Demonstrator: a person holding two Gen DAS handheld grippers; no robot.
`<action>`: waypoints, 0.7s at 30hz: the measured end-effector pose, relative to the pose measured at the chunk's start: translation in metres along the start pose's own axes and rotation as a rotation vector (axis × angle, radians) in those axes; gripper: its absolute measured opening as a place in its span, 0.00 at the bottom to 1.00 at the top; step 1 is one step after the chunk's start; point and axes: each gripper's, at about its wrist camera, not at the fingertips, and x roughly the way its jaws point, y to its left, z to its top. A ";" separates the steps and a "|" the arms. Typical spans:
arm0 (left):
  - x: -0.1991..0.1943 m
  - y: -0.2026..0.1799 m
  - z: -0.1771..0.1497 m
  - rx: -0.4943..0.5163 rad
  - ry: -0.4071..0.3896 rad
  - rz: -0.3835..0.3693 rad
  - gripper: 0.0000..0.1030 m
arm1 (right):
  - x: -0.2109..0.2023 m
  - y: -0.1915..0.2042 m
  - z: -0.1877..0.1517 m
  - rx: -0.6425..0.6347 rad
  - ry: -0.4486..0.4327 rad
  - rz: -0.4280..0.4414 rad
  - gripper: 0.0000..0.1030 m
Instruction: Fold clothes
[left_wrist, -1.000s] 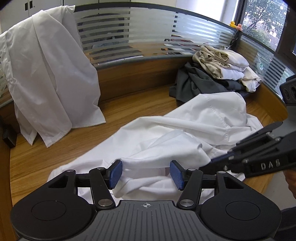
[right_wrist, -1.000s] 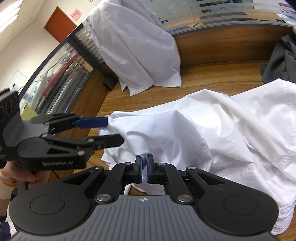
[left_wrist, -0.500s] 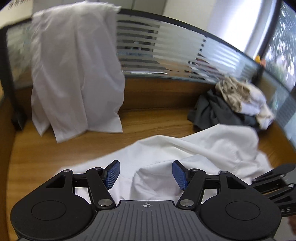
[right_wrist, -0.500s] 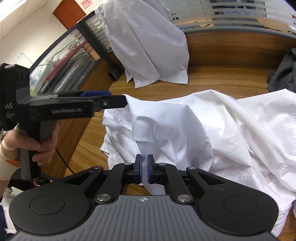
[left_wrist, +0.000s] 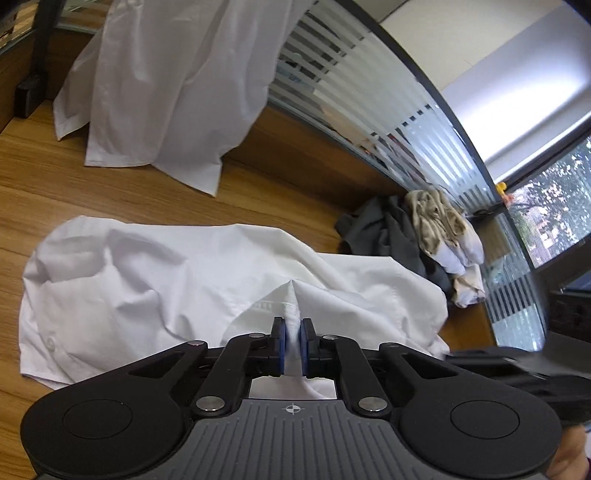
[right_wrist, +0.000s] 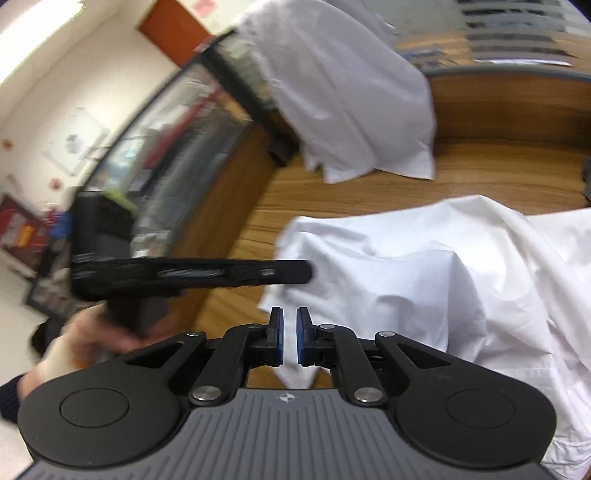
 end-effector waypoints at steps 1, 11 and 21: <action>0.000 -0.003 -0.002 0.010 0.002 -0.005 0.09 | 0.008 -0.004 0.001 0.021 0.004 -0.025 0.09; 0.006 -0.020 -0.019 0.073 0.058 -0.043 0.08 | 0.040 -0.050 0.001 0.106 0.005 -0.224 0.09; 0.012 0.001 -0.012 -0.005 0.038 0.003 0.08 | 0.069 -0.034 -0.029 -0.113 0.265 -0.101 0.13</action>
